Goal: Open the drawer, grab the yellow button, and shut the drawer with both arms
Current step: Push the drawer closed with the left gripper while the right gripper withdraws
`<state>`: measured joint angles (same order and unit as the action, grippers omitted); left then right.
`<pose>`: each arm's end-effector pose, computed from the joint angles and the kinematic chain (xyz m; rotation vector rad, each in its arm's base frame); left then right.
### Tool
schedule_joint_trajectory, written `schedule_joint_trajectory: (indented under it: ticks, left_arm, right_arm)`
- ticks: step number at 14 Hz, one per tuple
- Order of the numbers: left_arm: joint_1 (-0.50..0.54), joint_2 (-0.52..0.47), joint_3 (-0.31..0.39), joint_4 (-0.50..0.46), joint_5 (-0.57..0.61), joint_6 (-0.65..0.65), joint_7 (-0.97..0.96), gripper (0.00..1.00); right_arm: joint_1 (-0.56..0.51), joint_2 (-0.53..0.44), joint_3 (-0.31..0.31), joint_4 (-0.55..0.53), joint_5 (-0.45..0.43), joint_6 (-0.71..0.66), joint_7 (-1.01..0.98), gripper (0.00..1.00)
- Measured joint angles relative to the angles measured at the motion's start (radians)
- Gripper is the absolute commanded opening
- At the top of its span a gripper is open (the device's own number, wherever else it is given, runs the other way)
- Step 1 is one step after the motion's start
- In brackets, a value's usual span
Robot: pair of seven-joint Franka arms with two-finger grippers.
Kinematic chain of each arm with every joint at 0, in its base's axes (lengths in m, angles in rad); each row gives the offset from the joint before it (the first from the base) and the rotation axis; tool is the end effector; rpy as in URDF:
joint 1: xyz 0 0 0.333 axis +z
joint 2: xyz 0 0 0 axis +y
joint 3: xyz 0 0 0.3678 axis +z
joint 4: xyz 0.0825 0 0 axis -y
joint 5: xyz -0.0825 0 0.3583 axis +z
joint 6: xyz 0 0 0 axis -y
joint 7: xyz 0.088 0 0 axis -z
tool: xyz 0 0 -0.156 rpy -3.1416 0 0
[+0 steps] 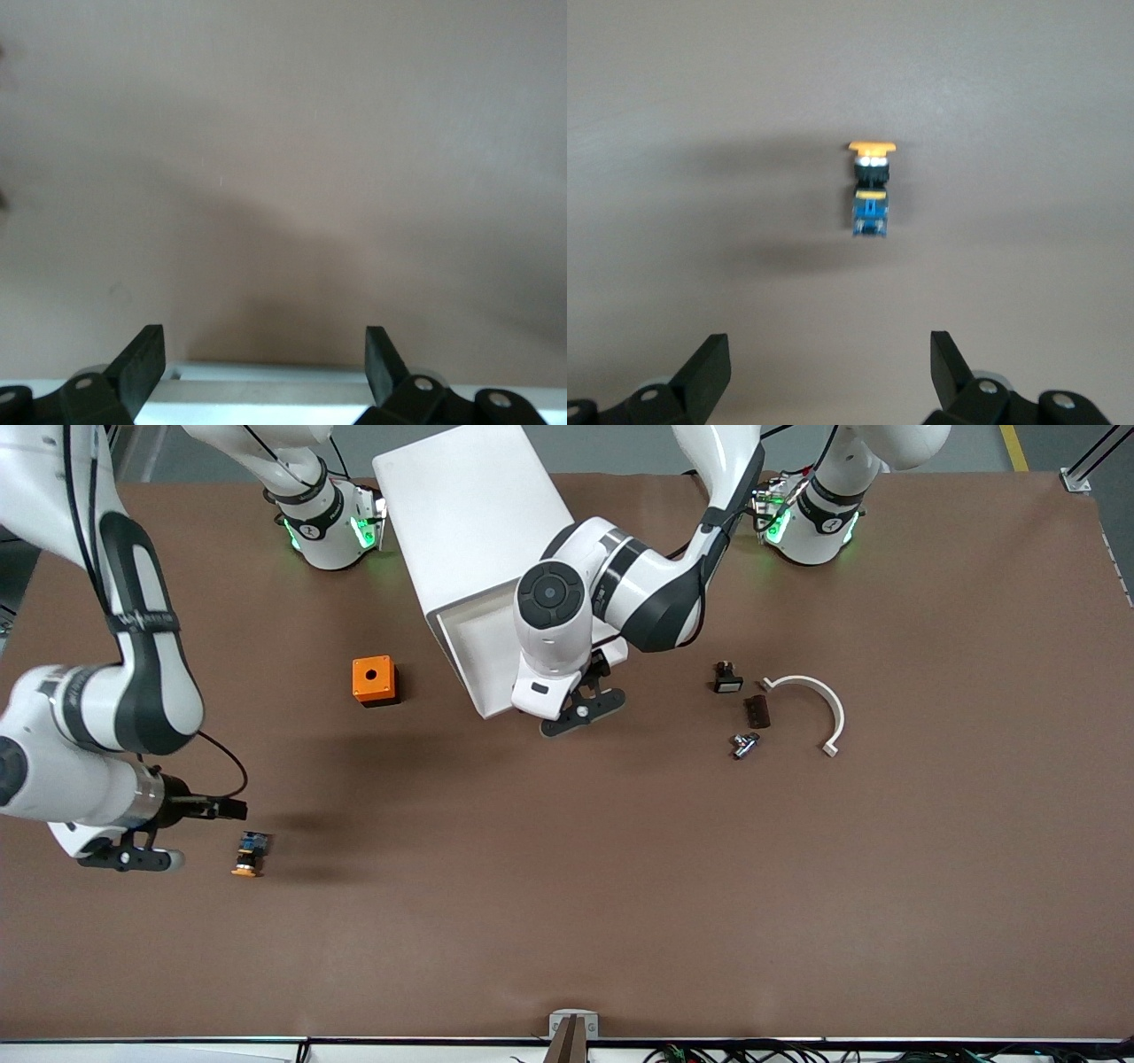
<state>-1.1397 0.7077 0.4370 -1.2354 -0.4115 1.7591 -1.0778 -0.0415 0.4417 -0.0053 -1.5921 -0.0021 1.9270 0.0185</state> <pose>0.4594 -0.5663 0.3647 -3.0453 -0.6183 0.2589 0.6594 -0.0307 0.3795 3.1328 -0.1004 -0.1676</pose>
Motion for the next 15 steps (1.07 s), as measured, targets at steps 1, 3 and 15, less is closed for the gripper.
schedule_joint_trajectory:
  ticks: [1,3,15]
  left_arm:
    - [-0.001,-0.002,-0.018,0.0,-0.01,-0.013,-0.011,0.99]
    - [-0.002,-0.004,-0.057,0.0,-0.016,-0.02,-0.033,0.99]
    - [0.003,-0.006,-0.131,-0.024,-0.2,-0.04,-0.082,0.99]
  right_arm:
    - [0.006,-0.041,0.0,0.0,0.0,-0.043,0.0,1.0]
    - [0.019,-0.115,0.0,0.0,0.0,-0.125,0.016,1.0]
    - [0.074,-0.299,0.004,0.022,-0.006,-0.297,0.057,1.0]
